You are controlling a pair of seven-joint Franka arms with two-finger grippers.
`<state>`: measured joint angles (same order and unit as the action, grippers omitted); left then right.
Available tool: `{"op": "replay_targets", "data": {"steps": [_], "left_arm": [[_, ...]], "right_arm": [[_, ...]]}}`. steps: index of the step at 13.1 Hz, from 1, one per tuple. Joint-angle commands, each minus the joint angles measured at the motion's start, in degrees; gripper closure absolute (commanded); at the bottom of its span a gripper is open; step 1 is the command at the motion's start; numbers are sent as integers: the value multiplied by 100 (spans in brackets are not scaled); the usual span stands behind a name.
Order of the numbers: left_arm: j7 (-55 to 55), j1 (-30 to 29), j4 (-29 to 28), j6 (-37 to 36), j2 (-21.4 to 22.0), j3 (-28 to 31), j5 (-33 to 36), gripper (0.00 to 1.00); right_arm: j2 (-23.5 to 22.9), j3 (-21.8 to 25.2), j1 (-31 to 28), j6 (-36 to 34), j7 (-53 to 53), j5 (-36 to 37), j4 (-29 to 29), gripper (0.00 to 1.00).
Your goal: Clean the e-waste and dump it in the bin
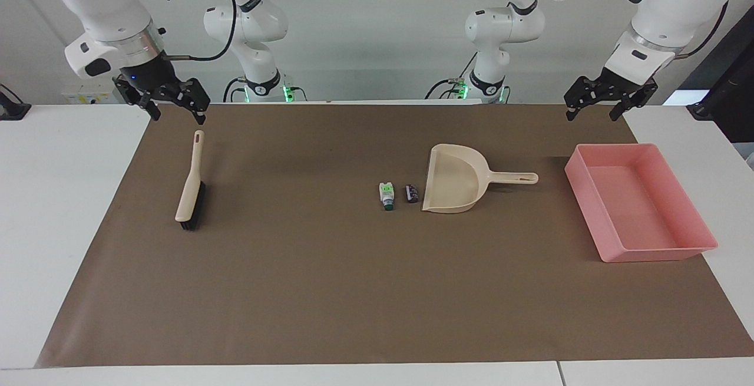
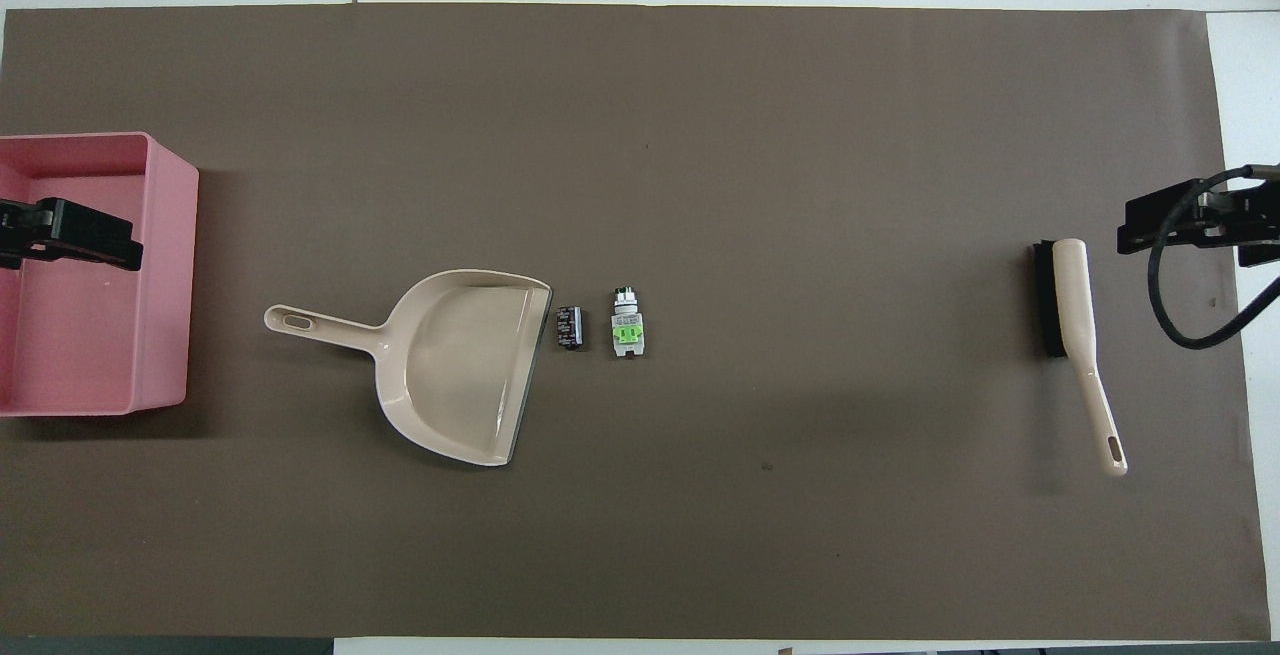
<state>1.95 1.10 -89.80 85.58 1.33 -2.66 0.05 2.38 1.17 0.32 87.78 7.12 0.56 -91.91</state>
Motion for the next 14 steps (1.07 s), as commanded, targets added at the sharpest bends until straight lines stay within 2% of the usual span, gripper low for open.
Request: {"op": "replay_targets", "data": {"steps": [1,7,11,12,14], "left_arm": [[-2,-83,-204,28,157,-24,12,0],[42,-127,-205,28,157,-24,12,0],[270,-101,-213,116,157,-24,12,1],[514,-83,-222,116,157,-24,12,1],[1356,-39,-274,125,183,-33,4,1]], "right_arm": [[8,-20,-67,10,-123,-65,33,1],[43,-20,-76,19,-123,-73,-46,1],[183,-12,-102,212,-158,-73,-397,1],[332,-3,-224,404,-167,-73,-728,1],[876,6,-409,1350,-385,-73,-2096,1]]}}
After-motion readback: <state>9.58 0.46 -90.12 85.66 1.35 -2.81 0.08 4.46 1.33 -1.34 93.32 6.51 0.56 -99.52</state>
